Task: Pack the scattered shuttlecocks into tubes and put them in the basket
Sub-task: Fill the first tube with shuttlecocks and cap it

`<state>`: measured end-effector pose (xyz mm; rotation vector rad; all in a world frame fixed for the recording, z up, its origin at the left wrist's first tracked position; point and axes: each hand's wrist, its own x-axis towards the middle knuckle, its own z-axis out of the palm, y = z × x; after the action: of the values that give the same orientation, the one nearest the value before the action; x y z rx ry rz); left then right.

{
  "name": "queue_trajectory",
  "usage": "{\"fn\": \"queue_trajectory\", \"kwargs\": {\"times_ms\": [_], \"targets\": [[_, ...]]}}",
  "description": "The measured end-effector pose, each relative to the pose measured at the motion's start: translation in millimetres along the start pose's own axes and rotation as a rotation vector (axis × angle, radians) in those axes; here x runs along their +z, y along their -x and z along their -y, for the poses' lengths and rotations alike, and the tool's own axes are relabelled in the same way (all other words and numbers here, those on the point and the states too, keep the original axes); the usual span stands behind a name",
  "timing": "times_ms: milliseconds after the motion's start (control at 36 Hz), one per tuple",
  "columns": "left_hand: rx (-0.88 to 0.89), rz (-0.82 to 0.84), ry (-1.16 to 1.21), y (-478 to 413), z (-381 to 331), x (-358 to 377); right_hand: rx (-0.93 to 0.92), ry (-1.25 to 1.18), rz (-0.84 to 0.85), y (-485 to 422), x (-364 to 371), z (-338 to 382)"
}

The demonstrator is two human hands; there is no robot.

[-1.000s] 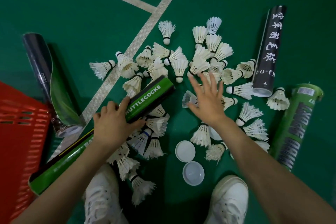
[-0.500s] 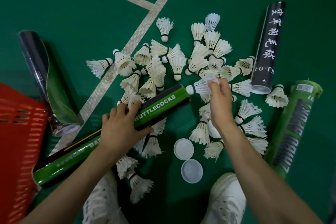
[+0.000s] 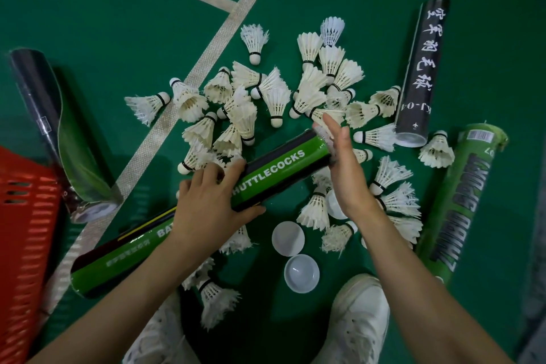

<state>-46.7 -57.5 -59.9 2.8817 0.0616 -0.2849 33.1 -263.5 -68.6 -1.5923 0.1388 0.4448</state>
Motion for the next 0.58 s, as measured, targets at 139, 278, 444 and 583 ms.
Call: {"fn": "queue_trajectory", "kwargs": {"times_ms": [139, 278, 444, 583], "targets": [[-0.029, 0.05, -0.044, -6.6, -7.7, 2.3, 0.096, -0.002, 0.095, -1.5, -3.0, -2.7], [-0.059, 0.084, -0.068, -20.0, -14.2, 2.1, 0.052, 0.222, -0.093, -10.4, -10.3, -1.4], [-0.085, 0.127, -0.107, -21.6, -3.4, 3.7, -0.147, 0.779, -0.447, -27.8, -47.9, -35.5], [-0.074, 0.151, -0.141, -11.6, 1.2, 6.7, 0.051, 1.085, -0.122, -22.2, -70.3, -60.8]]}}
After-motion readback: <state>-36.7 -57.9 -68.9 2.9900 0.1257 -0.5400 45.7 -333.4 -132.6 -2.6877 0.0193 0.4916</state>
